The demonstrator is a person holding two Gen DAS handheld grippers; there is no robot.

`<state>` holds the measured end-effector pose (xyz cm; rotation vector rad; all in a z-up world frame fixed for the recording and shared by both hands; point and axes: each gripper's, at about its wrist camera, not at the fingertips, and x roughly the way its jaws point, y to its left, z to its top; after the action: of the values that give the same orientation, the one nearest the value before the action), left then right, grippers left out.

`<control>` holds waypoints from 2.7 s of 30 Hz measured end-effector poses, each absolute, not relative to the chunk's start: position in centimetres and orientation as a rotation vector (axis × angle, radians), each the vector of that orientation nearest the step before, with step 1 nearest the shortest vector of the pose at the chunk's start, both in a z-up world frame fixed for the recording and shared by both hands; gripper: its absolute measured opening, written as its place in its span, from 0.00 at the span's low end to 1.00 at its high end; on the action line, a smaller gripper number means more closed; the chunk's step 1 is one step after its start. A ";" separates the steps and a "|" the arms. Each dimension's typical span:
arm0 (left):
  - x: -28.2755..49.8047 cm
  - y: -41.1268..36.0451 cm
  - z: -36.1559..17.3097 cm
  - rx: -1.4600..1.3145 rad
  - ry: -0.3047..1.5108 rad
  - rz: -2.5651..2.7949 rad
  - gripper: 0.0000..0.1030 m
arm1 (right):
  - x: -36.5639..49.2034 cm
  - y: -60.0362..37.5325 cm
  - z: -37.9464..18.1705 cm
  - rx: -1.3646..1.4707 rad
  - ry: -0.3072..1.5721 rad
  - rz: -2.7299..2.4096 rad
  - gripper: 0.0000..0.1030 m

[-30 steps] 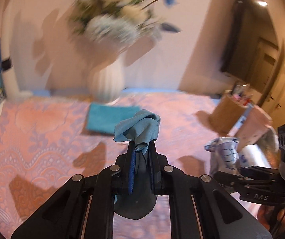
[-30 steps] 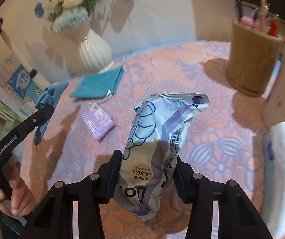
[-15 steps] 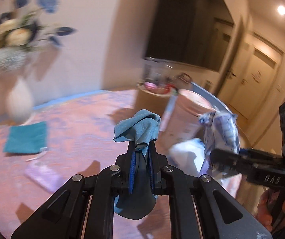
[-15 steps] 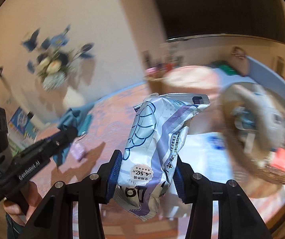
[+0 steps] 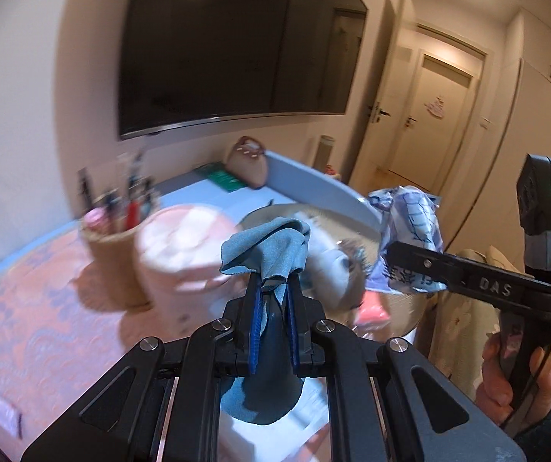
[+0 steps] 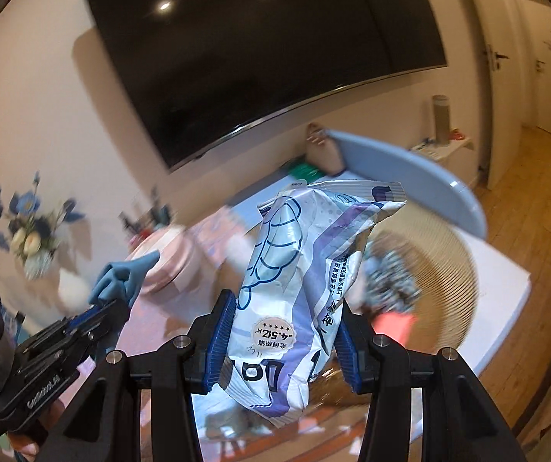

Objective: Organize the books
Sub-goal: 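Carry the teal cloth and snack bag toward the amber glass plate, then open both grippers to drop the cloth and snack bag onto the plate, then move both open grippers back over the teal pouch and lilac bar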

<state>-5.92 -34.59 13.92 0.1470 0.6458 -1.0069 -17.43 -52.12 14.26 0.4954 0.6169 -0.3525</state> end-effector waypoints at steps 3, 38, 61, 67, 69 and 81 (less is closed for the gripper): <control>-6.3 -37.3 14.3 0.170 0.634 -1.038 0.08 | -17.5 -54.7 14.6 0.499 0.606 -0.382 0.46; -8.8 -40.6 12.5 0.203 0.689 -1.203 0.79 | -18.7 -57.9 12.4 0.494 0.743 -0.379 0.60; -5.4 -9.6 11.5 -0.036 0.685 -0.577 0.88 | -9.3 -32.7 13.4 0.260 0.787 0.110 0.83; -2.3 -1.9 8.3 -0.044 0.760 -0.331 0.88 | -4.8 -27.0 9.0 0.332 0.866 0.282 0.83; -1.5 -0.1 6.9 -0.063 0.776 -0.285 0.88 | -3.3 -25.6 7.4 0.330 0.888 0.290 0.83; 0.5 2.4 2.2 -0.102 0.787 -0.161 0.88 | 0.9 -22.7 1.3 0.133 0.901 0.189 0.83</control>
<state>0.48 2.40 2.23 -0.1015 0.7869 -0.1605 0.94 -22.66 1.30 0.1334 0.9009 0.1895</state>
